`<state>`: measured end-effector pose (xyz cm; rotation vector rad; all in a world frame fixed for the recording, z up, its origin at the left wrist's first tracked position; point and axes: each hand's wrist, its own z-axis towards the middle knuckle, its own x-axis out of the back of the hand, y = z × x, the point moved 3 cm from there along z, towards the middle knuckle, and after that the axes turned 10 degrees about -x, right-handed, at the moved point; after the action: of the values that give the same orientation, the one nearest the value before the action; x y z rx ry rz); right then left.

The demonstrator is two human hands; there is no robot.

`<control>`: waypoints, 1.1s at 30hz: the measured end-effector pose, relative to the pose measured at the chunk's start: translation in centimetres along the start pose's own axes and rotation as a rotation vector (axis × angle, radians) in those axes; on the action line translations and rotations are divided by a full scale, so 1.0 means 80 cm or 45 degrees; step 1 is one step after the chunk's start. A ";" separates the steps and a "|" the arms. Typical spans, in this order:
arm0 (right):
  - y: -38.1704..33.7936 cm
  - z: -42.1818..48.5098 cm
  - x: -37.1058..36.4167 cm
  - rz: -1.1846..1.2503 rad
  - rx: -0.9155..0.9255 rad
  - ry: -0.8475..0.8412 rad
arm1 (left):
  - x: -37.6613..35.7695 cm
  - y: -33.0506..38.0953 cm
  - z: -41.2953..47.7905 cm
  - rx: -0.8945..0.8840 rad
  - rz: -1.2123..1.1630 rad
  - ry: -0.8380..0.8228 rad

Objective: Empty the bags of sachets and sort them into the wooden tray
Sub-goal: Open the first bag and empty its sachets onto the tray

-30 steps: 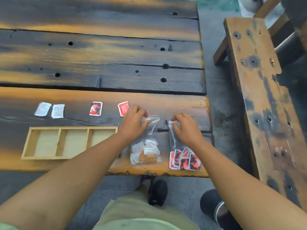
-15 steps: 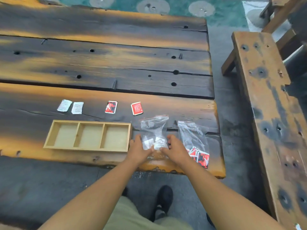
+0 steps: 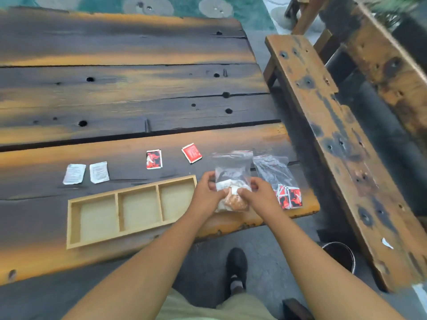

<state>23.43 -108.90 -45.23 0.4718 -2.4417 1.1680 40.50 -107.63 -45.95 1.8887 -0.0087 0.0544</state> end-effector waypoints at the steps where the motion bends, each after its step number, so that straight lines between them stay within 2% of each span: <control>1: -0.012 -0.016 -0.009 0.023 0.025 0.018 | 0.017 0.008 -0.004 -0.025 0.001 -0.031; 6: -0.066 -0.088 -0.079 0.138 0.159 0.001 | 0.119 0.031 -0.035 -0.081 -0.072 -0.057; 10: -0.107 -0.135 -0.140 0.145 0.236 -0.102 | 0.201 0.037 -0.071 -0.033 -0.291 0.012; 15: -0.143 -0.175 -0.212 0.077 0.303 -0.293 | 0.285 0.032 -0.106 0.029 -0.380 0.054; 22: -0.177 -0.183 -0.243 -0.133 0.289 -0.521 | 0.343 0.037 -0.138 -0.141 -0.277 0.104; 24: -0.194 -0.167 -0.239 -0.076 0.272 -0.487 | 0.350 0.040 -0.143 -0.149 -0.259 0.113; 25: -0.206 -0.158 -0.234 -0.022 0.287 -0.393 | 0.351 0.041 -0.146 -0.147 -0.237 0.116; 27: -0.232 -0.149 -0.225 0.099 0.366 -0.196 | 0.349 0.045 -0.153 -0.147 -0.163 0.111; 29: -0.260 -0.153 -0.221 0.106 0.508 -0.115 | 0.343 0.051 -0.157 -0.155 -0.100 0.117; 31: -0.292 -0.157 -0.222 -0.076 0.700 -0.184 | 0.336 0.058 -0.156 -0.174 -0.047 0.120; 33: -0.314 -0.160 -0.226 -0.424 0.842 -0.278 | 0.329 0.067 -0.157 -0.177 0.014 0.112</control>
<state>53.10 -111.39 -29.96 1.1963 -1.9675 1.8231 66.22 -96.85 -35.80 1.7460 0.0366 0.1411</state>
